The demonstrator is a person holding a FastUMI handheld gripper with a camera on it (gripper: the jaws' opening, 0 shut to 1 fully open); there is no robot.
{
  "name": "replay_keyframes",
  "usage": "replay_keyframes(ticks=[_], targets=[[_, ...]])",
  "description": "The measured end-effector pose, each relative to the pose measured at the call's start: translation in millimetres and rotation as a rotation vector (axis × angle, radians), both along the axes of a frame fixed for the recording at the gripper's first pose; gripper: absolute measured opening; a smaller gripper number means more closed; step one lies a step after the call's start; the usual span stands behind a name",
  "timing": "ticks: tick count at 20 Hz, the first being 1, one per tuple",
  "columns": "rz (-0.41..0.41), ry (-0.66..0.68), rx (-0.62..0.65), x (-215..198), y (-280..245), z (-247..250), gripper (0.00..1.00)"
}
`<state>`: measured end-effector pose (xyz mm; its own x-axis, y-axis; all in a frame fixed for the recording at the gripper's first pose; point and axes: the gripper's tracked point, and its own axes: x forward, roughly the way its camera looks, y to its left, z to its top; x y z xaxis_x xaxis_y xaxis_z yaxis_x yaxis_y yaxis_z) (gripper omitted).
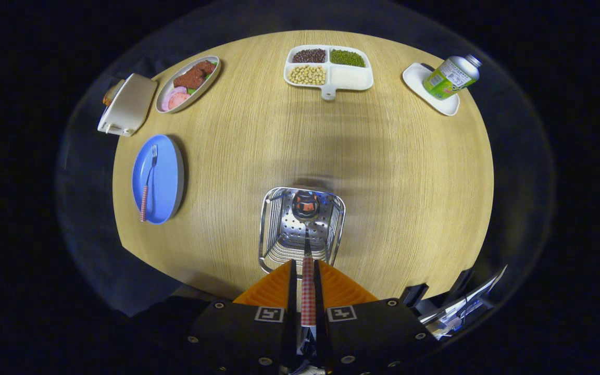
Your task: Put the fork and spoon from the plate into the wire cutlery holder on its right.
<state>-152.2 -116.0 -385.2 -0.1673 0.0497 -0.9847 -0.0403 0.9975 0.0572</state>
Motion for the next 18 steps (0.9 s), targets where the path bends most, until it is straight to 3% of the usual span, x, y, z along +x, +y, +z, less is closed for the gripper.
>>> replay_keyframes(ticks=[4,7,10,12,15,18], targets=[[-0.101,-0.245,0.027,39,16,24,0.29],[-0.127,-0.449,0.022,73,24,51,0.53],[-0.16,-0.647,0.025,103,34,82,0.59],[-0.177,-0.787,0.008,120,35,107,0.7],[-0.184,-0.986,-0.119,138,21,143,0.99],[-0.187,-1.157,-0.149,148,30,181,0.99]])
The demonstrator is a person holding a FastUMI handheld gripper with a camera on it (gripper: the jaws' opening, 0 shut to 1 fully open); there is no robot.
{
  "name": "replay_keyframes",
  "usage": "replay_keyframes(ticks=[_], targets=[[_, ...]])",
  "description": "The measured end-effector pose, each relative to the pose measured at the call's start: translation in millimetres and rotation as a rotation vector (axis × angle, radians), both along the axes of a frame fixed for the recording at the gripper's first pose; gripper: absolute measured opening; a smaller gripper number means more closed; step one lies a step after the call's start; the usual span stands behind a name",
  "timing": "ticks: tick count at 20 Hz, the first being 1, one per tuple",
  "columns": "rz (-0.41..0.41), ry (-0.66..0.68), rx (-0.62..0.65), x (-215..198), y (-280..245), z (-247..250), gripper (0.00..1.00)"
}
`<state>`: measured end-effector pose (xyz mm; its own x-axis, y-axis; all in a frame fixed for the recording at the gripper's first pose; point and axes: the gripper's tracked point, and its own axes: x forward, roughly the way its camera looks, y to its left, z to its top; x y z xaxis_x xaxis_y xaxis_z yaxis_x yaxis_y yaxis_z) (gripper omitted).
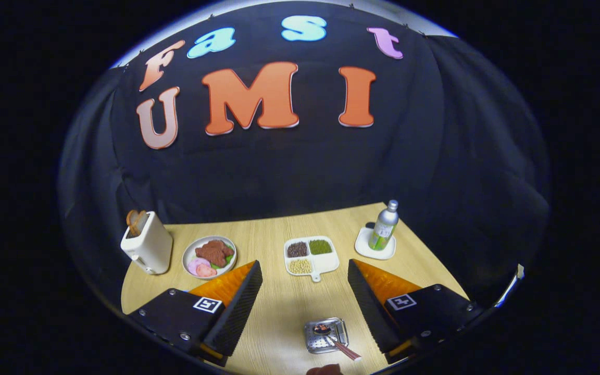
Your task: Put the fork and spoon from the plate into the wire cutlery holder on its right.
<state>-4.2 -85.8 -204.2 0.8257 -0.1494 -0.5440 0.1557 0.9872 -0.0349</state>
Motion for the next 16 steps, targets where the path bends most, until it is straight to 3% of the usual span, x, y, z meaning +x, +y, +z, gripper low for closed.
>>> replay_keyframes(ticks=[7,16], targets=[[0.044,-0.249,-0.104,13,52,44,0.99],[0.252,-0.181,-0.009,8,171,5,0.99]])
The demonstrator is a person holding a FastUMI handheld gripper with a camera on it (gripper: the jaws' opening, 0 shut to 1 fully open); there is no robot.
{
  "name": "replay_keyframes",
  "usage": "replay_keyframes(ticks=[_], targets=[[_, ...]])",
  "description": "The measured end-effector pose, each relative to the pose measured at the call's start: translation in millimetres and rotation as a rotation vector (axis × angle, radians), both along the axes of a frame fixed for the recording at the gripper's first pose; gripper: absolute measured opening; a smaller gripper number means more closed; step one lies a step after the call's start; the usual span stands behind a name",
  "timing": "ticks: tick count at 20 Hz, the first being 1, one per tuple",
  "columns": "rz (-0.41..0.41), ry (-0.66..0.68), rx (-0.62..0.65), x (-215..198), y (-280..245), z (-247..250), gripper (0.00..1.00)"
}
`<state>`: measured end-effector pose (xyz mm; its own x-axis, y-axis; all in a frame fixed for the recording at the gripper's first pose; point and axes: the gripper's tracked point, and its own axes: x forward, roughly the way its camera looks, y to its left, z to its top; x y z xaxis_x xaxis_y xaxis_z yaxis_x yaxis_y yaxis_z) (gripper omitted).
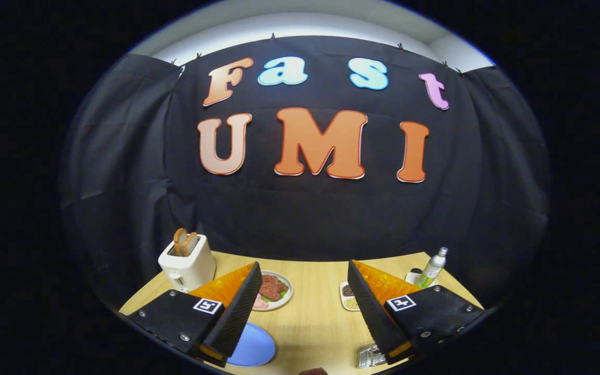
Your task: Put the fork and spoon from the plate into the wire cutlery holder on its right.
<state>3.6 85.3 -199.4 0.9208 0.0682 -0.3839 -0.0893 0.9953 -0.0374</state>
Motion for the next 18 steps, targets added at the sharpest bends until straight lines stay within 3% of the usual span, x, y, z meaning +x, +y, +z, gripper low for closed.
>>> replay_keyframes(ticks=[4,8,14,18], targets=[[0.091,0.076,0.012,-10,48,-31,0.99],[0.158,0.239,0.016,-31,85,-82,0.99],[0.205,0.484,0.005,-72,123,-160,0.99],[0.195,0.632,-0.007,-103,136,-213,0.96]])
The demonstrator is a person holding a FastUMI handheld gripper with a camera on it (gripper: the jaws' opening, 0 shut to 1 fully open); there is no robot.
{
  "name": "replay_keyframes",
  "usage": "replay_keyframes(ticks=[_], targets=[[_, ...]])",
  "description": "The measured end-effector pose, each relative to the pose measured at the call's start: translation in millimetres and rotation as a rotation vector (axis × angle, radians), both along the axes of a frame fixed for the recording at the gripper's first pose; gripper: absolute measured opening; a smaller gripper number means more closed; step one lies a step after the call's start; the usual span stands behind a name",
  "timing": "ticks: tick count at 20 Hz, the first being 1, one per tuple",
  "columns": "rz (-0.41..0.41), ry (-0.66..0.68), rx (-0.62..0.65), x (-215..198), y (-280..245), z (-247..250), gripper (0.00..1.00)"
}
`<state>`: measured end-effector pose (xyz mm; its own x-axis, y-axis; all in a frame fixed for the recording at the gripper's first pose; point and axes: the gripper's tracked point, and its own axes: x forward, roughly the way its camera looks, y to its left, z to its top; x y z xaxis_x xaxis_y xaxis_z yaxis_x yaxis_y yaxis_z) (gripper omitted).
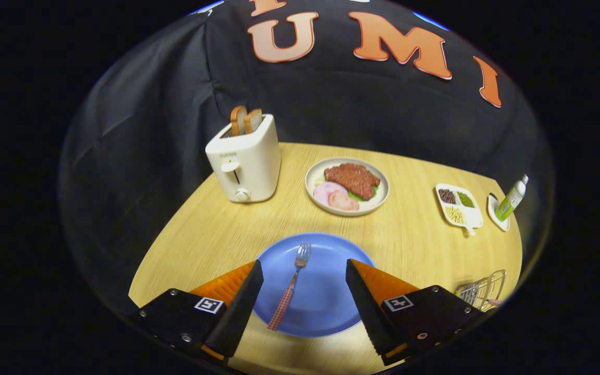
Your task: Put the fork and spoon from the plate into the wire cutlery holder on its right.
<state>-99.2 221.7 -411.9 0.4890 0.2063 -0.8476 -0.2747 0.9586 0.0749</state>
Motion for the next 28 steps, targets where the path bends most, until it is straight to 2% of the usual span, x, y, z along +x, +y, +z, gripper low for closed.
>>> replay_keyframes(ticks=[9,12,14,15,17,24,28], targets=[[-0.008,0.159,-0.062,-46,9,-62,0.52],[-0.019,0.159,-0.052,-49,13,-67,0.39],[-0.029,0.139,-0.054,-46,9,-68,0.27],[-0.031,0.134,-0.053,-45,5,-69,0.18],[-0.028,0.14,-0.018,-46,4,-68,0.11],[-0.004,0.067,0.024,-29,-26,-34,0.07],[-0.015,0.011,0.003,-16,-67,0,0.07]])
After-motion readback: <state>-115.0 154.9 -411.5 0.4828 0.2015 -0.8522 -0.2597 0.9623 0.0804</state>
